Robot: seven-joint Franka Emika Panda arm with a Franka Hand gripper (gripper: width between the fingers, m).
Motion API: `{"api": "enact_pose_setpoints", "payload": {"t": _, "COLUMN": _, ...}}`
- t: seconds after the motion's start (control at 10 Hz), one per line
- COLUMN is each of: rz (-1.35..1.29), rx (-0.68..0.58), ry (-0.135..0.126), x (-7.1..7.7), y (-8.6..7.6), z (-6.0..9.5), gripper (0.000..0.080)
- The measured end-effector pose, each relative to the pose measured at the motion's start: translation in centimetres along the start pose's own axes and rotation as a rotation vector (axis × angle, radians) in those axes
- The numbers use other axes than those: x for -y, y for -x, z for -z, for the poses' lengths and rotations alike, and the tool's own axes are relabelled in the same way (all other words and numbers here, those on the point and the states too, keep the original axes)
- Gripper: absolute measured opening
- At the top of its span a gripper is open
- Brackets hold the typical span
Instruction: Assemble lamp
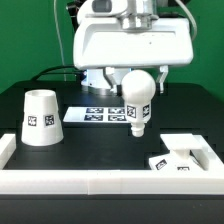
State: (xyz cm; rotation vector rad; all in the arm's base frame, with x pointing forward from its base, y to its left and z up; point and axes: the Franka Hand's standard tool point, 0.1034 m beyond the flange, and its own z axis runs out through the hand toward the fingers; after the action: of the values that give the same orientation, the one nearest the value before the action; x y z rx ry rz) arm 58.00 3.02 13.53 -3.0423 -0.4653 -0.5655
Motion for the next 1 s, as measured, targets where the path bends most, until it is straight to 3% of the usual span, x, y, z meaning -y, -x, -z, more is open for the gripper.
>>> {"api": "enact_pose_setpoints", "payload": {"t": 0.1, "rz": 0.066, "rx": -0.005, "ry": 0.001, "x": 0.9, "y": -1.2, "z": 0.3, "gripper": 0.0579}}
{"api": "enact_pose_setpoints", "payload": {"t": 0.5, "rz": 0.065, "rx": -0.003, "ry": 0.001, "x": 0.9, "y": -1.1, "z": 0.2, "gripper": 0.0579}}
{"api": "enact_pose_setpoints", "payload": {"t": 0.7, "rz": 0.077, "rx": -0.017, "ry": -0.002, "x": 1.2, "y": -2.9, "z": 1.0, "gripper": 0.0579}}
{"api": "enact_pose_setpoints", "payload": {"t": 1.0, "rz": 0.082, "rx": -0.033, "ry": -0.014, "x": 2.8, "y": -4.2, "z": 1.0, "gripper": 0.0579}}
